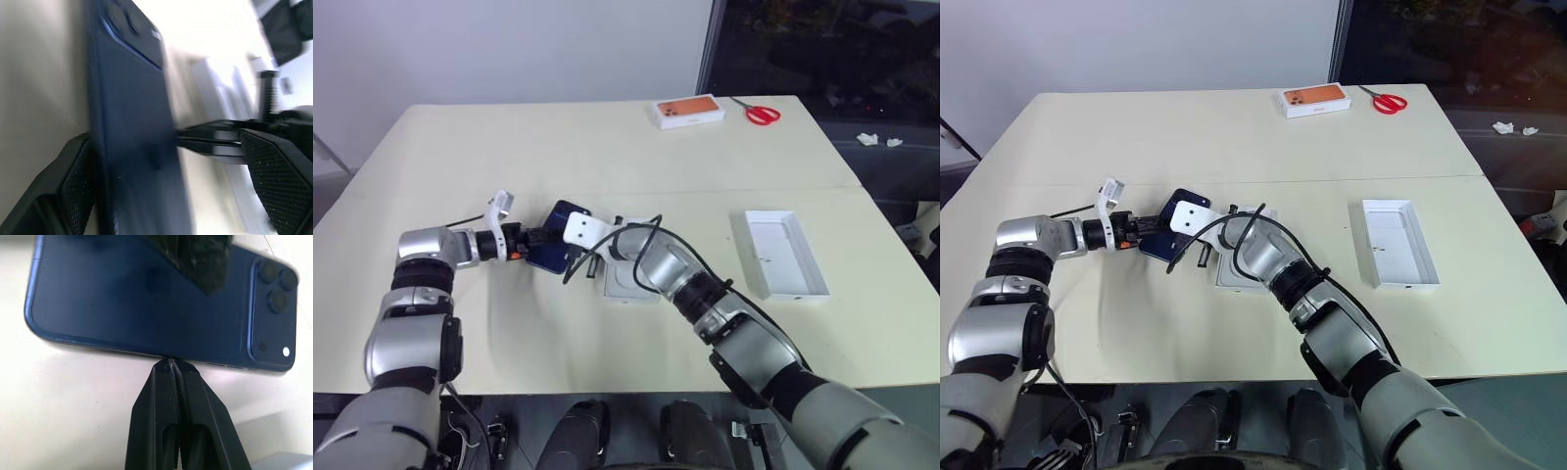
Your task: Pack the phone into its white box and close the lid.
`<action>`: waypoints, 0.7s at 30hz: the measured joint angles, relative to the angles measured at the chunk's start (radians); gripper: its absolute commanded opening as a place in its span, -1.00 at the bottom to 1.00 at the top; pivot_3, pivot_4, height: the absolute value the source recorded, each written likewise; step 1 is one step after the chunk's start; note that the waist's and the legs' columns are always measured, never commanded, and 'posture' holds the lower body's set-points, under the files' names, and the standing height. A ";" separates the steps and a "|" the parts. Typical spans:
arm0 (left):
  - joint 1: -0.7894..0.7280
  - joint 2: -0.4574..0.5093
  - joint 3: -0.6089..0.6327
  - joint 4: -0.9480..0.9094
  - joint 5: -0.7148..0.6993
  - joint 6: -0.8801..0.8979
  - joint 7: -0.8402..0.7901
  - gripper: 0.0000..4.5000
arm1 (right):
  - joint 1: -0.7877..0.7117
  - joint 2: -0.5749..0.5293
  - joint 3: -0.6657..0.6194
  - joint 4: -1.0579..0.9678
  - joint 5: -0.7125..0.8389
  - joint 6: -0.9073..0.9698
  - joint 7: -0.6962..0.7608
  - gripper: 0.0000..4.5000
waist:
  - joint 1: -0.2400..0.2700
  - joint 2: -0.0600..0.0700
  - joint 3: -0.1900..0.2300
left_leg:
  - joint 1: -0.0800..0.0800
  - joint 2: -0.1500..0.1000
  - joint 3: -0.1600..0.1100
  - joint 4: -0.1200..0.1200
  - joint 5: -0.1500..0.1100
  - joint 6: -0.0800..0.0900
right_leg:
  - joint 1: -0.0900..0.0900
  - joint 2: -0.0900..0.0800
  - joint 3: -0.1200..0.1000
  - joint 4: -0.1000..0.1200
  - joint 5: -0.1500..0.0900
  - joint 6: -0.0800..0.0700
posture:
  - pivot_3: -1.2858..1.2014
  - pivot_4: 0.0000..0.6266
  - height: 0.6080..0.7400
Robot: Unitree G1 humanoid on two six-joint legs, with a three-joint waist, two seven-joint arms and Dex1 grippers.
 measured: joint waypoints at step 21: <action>0.109 -0.003 0.049 -0.123 -0.074 0.090 0.049 -0.03 | 0.008 -0.028 -0.007 -0.008 -0.012 -0.031 0.000 -1.00 | -0.027 0.000 0.000 | 0.000 0.002 0.001 -0.002 0.000 -0.001 | -0.002 0.001 0.001 -0.001 0.000 0.000 | 0.03 -0.52 1.00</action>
